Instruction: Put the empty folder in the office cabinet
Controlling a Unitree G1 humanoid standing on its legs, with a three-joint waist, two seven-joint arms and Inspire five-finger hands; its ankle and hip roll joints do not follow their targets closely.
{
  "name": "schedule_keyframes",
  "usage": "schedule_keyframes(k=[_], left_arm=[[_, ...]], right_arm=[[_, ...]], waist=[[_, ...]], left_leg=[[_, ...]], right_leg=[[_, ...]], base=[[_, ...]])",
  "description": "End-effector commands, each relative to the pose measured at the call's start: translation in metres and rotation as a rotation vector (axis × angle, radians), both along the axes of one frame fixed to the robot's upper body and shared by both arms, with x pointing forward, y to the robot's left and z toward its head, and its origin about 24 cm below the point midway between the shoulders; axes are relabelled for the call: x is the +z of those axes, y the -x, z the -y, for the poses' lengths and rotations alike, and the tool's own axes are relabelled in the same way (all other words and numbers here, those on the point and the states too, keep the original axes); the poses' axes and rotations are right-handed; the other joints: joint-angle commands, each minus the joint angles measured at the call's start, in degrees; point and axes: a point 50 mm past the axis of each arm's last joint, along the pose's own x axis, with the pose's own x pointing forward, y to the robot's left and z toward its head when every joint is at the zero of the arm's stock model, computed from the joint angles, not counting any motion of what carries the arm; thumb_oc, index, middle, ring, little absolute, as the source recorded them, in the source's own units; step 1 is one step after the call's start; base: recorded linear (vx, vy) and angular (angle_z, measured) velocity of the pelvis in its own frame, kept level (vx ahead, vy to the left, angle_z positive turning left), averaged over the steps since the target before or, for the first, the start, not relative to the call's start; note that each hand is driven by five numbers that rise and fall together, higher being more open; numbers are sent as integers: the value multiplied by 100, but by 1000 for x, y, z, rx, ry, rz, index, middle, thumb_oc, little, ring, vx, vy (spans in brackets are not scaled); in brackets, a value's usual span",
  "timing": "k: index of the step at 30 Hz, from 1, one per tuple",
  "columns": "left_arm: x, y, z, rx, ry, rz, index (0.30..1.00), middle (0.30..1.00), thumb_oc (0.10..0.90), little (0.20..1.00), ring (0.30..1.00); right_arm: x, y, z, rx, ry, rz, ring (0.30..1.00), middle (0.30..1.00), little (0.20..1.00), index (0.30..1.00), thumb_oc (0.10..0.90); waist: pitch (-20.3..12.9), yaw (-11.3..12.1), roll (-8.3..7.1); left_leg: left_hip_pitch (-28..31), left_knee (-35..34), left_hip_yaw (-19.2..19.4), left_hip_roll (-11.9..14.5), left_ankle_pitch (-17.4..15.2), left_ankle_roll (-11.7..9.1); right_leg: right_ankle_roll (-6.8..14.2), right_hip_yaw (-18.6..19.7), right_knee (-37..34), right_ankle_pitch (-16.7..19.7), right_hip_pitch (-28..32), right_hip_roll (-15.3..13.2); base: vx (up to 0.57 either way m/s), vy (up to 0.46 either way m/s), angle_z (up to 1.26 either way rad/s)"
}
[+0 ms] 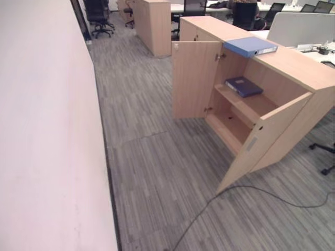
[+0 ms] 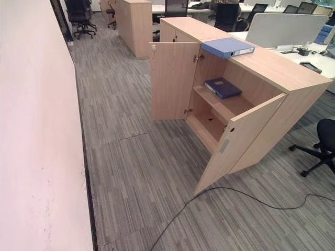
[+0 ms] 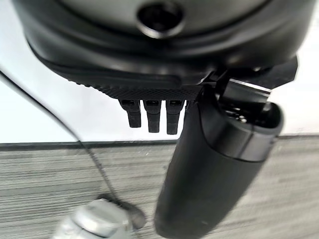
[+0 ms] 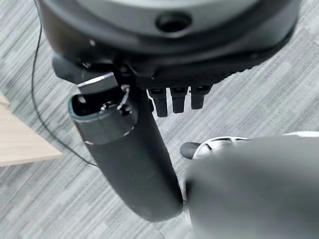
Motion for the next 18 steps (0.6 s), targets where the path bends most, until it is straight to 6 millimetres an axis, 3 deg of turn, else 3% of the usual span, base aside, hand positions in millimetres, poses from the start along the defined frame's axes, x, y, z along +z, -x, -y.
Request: schedule_keyframes(k=[1, 11, 18], left_arm=[[1, 0, -7, 13, -7, -5, 900, 900, 800, 900, 900], [-2, 24, -4, -201, 63, -176, 900, 900, 800, 900, 900], [-3, 23, -3, -292, 61, -208, 900, 900, 800, 900, 900]], right_arm=[[3, -20, -2, 27, 9, 63, 900, 900, 900, 900, 800], [7, -29, 14, 171, 41, 53, 900, 900, 900, 900, 800], [10, -31, 24, 215, 61, 32, 900, 900, 900, 900, 800]], waist=[[-40, 113, -172], [-72, -32, -71], [-65, -71, -8]], left_leg=[[175, -284, -327, 45, -336, -302], [227, -284, -224, 64, -375, -280], [254, -284, -247, 48, -391, -262]], right_leg=[[345, -87, -288, 271, 296, -293], [344, 7, -288, 288, 277, -292], [342, -6, -288, 286, 304, -307]], base=[[0, 0, 0], [-4, 18, -3], [0, 0, 0]])
